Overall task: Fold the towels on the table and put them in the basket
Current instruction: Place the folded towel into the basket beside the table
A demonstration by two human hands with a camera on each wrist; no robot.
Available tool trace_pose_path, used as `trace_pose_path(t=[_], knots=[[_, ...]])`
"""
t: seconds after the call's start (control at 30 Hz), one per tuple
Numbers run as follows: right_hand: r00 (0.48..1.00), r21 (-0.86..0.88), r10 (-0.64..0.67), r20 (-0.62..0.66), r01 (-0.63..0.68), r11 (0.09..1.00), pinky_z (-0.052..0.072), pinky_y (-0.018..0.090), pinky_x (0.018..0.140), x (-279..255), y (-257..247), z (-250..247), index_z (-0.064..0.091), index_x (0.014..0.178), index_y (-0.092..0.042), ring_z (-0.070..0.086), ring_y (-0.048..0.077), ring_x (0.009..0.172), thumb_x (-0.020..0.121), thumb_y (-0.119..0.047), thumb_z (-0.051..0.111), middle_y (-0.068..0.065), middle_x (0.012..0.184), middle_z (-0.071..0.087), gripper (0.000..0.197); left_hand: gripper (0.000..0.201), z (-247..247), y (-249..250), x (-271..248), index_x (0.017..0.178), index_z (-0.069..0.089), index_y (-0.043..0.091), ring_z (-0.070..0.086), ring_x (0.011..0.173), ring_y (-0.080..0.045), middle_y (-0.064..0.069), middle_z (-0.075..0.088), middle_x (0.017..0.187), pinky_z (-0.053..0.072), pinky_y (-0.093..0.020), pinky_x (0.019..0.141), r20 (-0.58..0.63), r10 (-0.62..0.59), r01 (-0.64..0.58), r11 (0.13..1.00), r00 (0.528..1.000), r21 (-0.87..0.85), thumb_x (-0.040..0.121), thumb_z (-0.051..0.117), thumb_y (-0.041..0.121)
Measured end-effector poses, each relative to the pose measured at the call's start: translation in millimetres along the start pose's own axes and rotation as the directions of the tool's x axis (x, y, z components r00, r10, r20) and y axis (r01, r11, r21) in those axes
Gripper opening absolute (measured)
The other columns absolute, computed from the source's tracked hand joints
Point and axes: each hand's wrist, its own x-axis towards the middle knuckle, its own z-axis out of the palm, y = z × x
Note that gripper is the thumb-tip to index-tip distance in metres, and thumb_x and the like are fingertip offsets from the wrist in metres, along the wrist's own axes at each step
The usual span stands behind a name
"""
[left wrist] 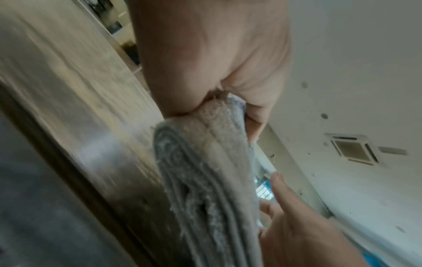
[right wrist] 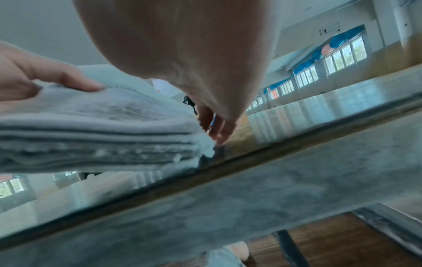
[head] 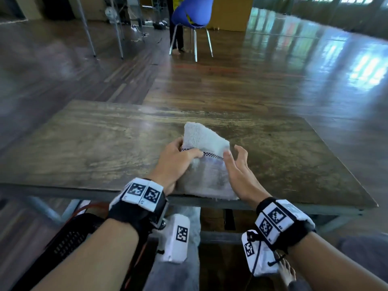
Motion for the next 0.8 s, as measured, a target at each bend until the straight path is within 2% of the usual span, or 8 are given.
trace_pose_path(t=[0.1, 0.17, 0.3, 0.37, 0.53, 0.63, 0.7, 0.8], knots=[[0.996, 0.108, -0.071, 0.045, 0.066, 0.992, 0.056, 0.038, 0.092, -0.7, -39.9, 32.2, 0.009, 0.140, -0.047, 0.070, 0.017, 0.105, 0.103, -0.050, 0.043, 0.005, 0.137, 0.054, 0.050, 0.012, -57.6, 10.0, -20.2, 0.085, 0.071, 0.021, 0.071, 0.065, -0.018, -0.003, 0.074, 0.075, 0.054, -0.028, 0.054, -0.035, 0.007, -0.011, 0.994, 0.999, -0.113, 0.081, 0.071, 0.009], [0.988, 0.228, -0.088, 0.124, 0.058, 0.972, 0.063, 0.042, 0.077, 2.2, -66.1, 60.6, 0.011, 0.130, -0.051, 0.075, 0.022, 0.085, 0.099, -0.031, 0.055, 0.011, 0.123, 0.059, 0.058, 0.011, -100.2, 11.0, -34.4, 0.081, 0.070, 0.022, 0.070, 0.065, -0.017, -0.001, 0.073, 0.074, 0.053, -0.028, 0.056, -0.098, 0.000, -0.019, 0.982, 0.995, -0.186, 0.083, 0.071, 0.011], [0.948, 0.301, -0.129, 0.292, 0.037, 0.953, 0.060, 0.053, 0.079, 3.4, -115.4, 139.7, 0.014, 0.130, -0.042, 0.071, 0.033, 0.081, 0.090, -0.008, 0.061, 0.024, 0.126, 0.057, 0.071, 0.013, -188.9, -3.4, -73.0, 0.099, 0.066, 0.011, 0.070, 0.068, -0.018, -0.003, 0.074, 0.081, 0.055, -0.027, 0.057, -0.283, -0.021, -0.073, 0.946, 0.959, -0.317, 0.086, 0.066, 0.007], [0.913, 0.254, -0.168, 0.371, 0.074, 0.964, 0.059, 0.057, 0.084, 0.8, -131.3, 185.3, 0.014, 0.131, -0.039, 0.071, 0.037, 0.091, 0.092, -0.005, 0.062, 0.023, 0.127, 0.058, 0.071, 0.023, -231.2, -20.0, -94.8, 0.110, 0.065, 0.005, 0.070, 0.082, -0.024, -0.010, 0.075, 0.096, 0.059, -0.033, 0.071, -0.362, -0.049, -0.091, 0.928, 0.931, -0.361, 0.088, 0.065, 0.006], [0.756, 0.046, -0.247, 0.606, 0.276, 0.960, 0.058, 0.044, 0.090, -13.6, -129.6, 293.3, 0.012, 0.126, -0.051, 0.069, 0.022, 0.100, 0.092, -0.016, 0.063, 0.010, 0.121, 0.064, 0.071, 0.039, -311.8, -94.8, -150.5, 0.128, 0.058, 0.011, 0.067, 0.084, -0.023, -0.011, 0.072, 0.109, 0.053, -0.034, 0.072, -0.571, -0.226, 0.041, 0.948, 0.789, -0.317, 0.089, 0.067, 0.009], [0.687, -0.119, -0.149, 0.711, 0.326, 0.938, 0.054, 0.049, 0.092, -18.6, -102.9, 344.5, 0.016, 0.132, -0.043, 0.067, 0.027, 0.101, 0.091, -0.012, 0.061, 0.011, 0.117, 0.064, 0.067, 0.034, -326.7, -153.3, -170.2, 0.124, 0.059, 0.007, 0.062, 0.069, -0.019, -0.010, 0.068, 0.096, 0.051, -0.024, 0.054, -0.632, -0.372, 0.208, 0.924, 0.680, -0.320, 0.090, 0.066, 0.005], [0.654, -0.248, -0.030, 0.756, 0.328, 0.912, 0.052, 0.048, 0.095, -14.8, -79.6, 370.5, 0.017, 0.139, -0.034, 0.064, 0.030, 0.106, 0.091, -0.011, 0.058, 0.014, 0.122, 0.061, 0.067, 0.030, -323.3, -190.6, -173.3, 0.120, 0.062, 0.007, 0.064, 0.073, -0.021, -0.012, 0.070, 0.098, 0.052, -0.028, 0.059, -0.633, -0.444, 0.303, 0.896, 0.633, -0.325, 0.090, 0.065, 0.003], [0.618, -0.432, 0.152, 0.771, 0.334, 0.838, 0.049, 0.036, 0.069, -1.7, -42.1, 395.4, 0.018, 0.144, -0.019, 0.060, 0.024, 0.085, 0.092, -0.009, 0.055, 0.005, 0.094, 0.059, 0.065, 0.027, -305.7, -239.0, -167.1, 0.114, 0.065, 0.005, 0.066, 0.076, -0.017, -0.013, 0.073, 0.101, 0.052, -0.028, 0.065, -0.624, -0.507, 0.404, 0.859, 0.594, -0.314, 0.088, 0.066, 0.002]])
